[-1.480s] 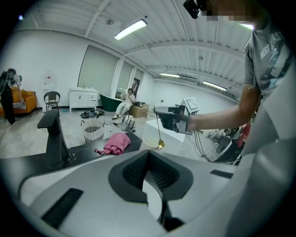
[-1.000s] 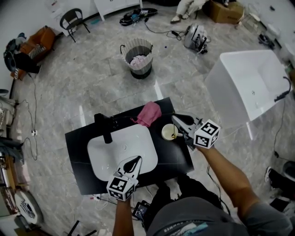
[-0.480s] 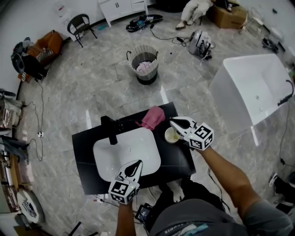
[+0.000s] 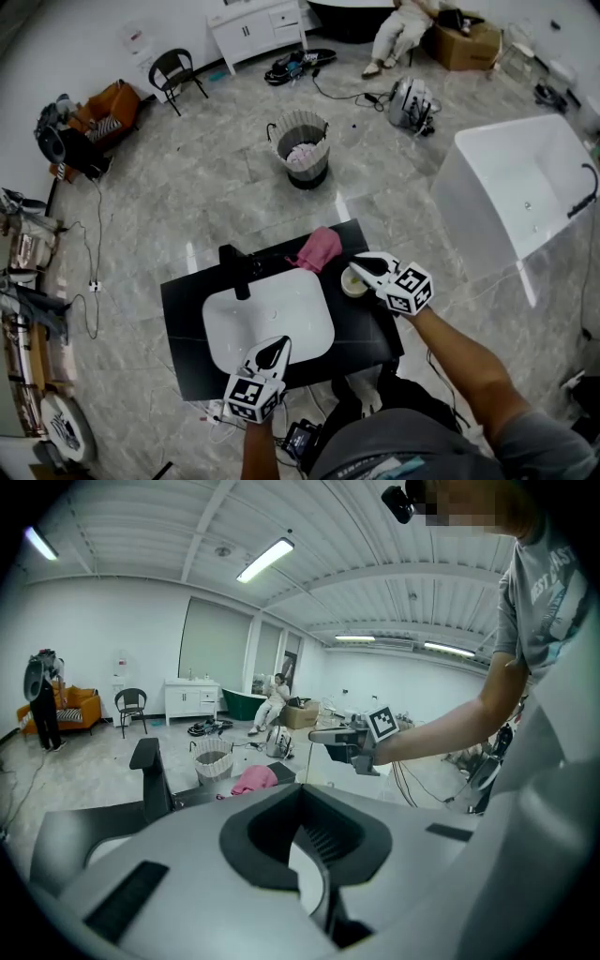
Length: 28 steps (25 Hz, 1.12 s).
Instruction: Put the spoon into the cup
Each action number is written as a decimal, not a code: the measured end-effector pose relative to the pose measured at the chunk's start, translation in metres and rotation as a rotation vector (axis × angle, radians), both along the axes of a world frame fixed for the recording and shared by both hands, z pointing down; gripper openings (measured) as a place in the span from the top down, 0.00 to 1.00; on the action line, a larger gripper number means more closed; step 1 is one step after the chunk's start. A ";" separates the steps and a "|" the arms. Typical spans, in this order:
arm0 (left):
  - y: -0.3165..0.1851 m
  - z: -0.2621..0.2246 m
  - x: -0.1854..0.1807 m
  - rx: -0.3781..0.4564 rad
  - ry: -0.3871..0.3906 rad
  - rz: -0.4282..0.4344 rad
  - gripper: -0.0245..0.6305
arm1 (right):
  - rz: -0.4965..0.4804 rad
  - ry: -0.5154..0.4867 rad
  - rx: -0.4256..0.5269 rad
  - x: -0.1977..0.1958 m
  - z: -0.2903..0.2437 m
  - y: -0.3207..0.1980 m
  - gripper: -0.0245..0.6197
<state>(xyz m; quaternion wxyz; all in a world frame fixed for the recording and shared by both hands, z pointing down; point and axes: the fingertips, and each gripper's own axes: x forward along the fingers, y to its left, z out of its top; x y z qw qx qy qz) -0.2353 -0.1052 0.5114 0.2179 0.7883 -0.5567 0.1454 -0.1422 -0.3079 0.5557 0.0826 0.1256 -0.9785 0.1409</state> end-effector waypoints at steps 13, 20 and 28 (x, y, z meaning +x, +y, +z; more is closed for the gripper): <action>0.018 -0.012 0.015 0.036 -0.014 0.048 0.96 | 0.062 -0.014 0.041 0.035 -0.025 0.021 0.91; 0.030 -0.026 0.022 0.064 -0.024 0.068 0.96 | 0.096 -0.028 0.073 0.057 -0.052 0.036 0.91; 0.042 -0.053 0.028 0.137 -0.028 0.086 0.96 | 0.131 0.002 0.128 0.079 -0.090 0.061 0.91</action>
